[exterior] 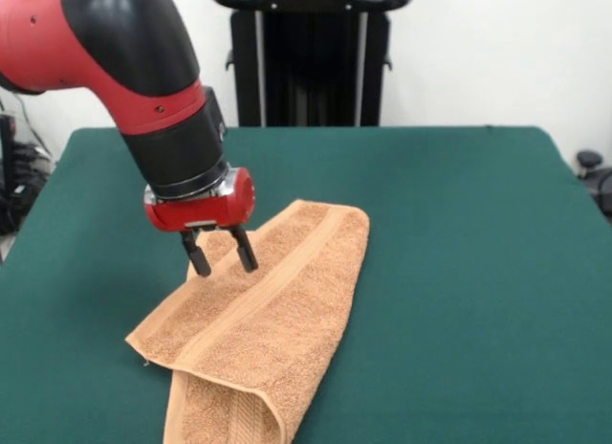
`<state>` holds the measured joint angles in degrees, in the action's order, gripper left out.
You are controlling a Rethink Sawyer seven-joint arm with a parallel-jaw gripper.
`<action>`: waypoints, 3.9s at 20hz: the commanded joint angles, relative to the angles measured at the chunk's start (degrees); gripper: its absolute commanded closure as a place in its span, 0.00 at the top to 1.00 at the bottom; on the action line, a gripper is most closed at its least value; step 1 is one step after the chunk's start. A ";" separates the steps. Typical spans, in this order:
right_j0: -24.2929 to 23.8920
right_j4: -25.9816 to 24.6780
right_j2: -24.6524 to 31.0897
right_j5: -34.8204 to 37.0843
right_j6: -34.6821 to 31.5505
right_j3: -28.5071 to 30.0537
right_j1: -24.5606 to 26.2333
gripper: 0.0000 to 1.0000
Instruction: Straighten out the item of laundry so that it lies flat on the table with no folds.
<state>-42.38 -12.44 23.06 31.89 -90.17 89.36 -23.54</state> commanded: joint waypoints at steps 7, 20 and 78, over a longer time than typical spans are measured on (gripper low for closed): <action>-0.12 -5.83 5.96 -1.88 5.05 3.43 2.09 1.00; -1.13 -7.26 6.13 3.47 5.21 3.17 -1.18 1.00; -2.97 -11.11 9.25 -8.33 -1.45 4.88 5.06 1.00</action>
<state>-48.97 -21.58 27.53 29.55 -90.18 89.61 -20.61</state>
